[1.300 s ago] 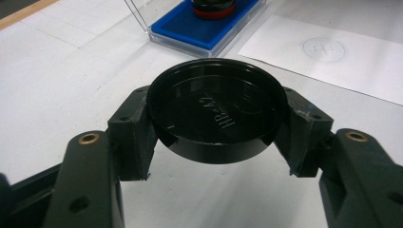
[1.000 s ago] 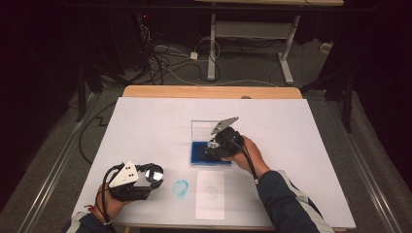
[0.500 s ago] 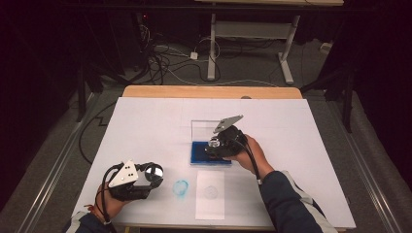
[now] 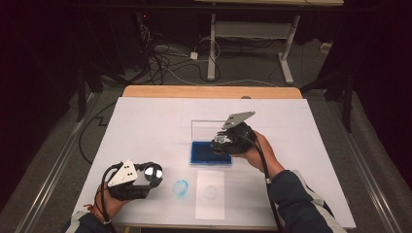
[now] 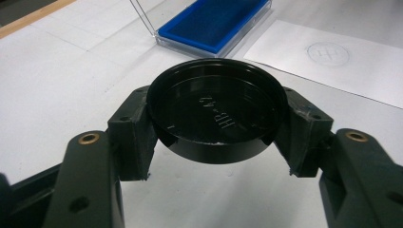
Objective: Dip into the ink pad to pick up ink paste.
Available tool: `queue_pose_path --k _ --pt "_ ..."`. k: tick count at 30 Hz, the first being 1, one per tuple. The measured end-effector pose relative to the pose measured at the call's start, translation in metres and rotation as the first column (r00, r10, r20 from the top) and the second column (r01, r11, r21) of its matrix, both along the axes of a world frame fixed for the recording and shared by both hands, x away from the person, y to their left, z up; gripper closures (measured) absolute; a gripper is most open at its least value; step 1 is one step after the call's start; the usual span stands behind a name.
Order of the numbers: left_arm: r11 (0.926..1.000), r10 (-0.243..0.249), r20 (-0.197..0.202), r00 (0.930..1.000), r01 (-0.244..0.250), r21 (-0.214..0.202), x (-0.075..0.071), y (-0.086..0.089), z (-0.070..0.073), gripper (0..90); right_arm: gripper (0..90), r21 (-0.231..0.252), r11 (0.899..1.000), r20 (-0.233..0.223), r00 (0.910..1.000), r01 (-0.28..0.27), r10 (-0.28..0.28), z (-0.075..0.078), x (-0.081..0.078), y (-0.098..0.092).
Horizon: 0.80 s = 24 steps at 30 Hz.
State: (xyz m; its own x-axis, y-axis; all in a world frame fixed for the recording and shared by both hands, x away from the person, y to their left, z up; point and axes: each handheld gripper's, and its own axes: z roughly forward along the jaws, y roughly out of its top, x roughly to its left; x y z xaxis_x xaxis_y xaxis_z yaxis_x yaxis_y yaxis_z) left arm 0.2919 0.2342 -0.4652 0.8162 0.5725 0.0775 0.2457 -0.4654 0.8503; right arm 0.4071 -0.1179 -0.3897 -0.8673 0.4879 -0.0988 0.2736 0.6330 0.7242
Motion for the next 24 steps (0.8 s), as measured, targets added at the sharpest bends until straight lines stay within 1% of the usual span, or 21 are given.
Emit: queue_pose_path --k 5,7,10,13,15,16,17,21,24 --pt "1.0 0.0 -0.005 1.0 0.0 -0.01 -0.001 0.0 0.0 36.2 56.7 0.008 1.0 0.01 0.9999 -0.002 0.002 0.005 -0.004 -0.003" --pt "1.0 -0.003 -0.001 1.0 0.003 -0.006 -0.001 0.001 0.0 36.2 56.7 0.009 1.0 0.009 0.9999 -0.007 0.007 0.006 -0.004 -0.003" --pt "0.9998 0.001 -0.001 1.0 -0.001 -0.018 0.0 0.001 0.0 36.2 56.7 0.01 1.0 0.014 0.9998 -0.014 0.014 0.007 -0.005 -0.002" --pt "0.9999 0.002 -0.005 1.0 -0.002 -0.01 0.001 0.001 0.0 36.2 56.7 0.013 1.0 0.016 0.9997 -0.017 0.017 0.008 -0.007 -0.002" --pt "0.9999 0.002 -0.007 1.0 -0.003 -0.015 0.001 0.002 -0.001 36.3 56.8 0.014 1.0 0.019 0.9997 -0.018 0.018 0.009 -0.007 -0.002" --pt "0.9999 0.002 -0.006 1.0 -0.002 -0.014 0.001 0.003 0.0 36.2 56.7 0.013 1.0 0.02 0.9996 -0.021 0.021 0.01 -0.008 -0.002" --pt "0.9996 -0.01 0.005 0.9999 0.01 0.027 0.002 0.006 0.001 36.2 56.7 0.009 1.0 0.024 0.9995 -0.022 0.022 0.011 -0.009 -0.002" --pt "0.9997 -0.009 0.008 0.9999 0.009 0.022 0.001 0.006 0.002 36.2 56.7 0.017 0.999 0.031 0.9992 -0.027 0.026 0.016 -0.012 -0.003" --pt "0.9996 -0.011 0.007 0.9999 0.011 0.027 0.001 0.006 0.002 36.2 56.7 0.007 1.0 0.036 0.9989 -0.03 0.029 0.018 -0.014 -0.004"
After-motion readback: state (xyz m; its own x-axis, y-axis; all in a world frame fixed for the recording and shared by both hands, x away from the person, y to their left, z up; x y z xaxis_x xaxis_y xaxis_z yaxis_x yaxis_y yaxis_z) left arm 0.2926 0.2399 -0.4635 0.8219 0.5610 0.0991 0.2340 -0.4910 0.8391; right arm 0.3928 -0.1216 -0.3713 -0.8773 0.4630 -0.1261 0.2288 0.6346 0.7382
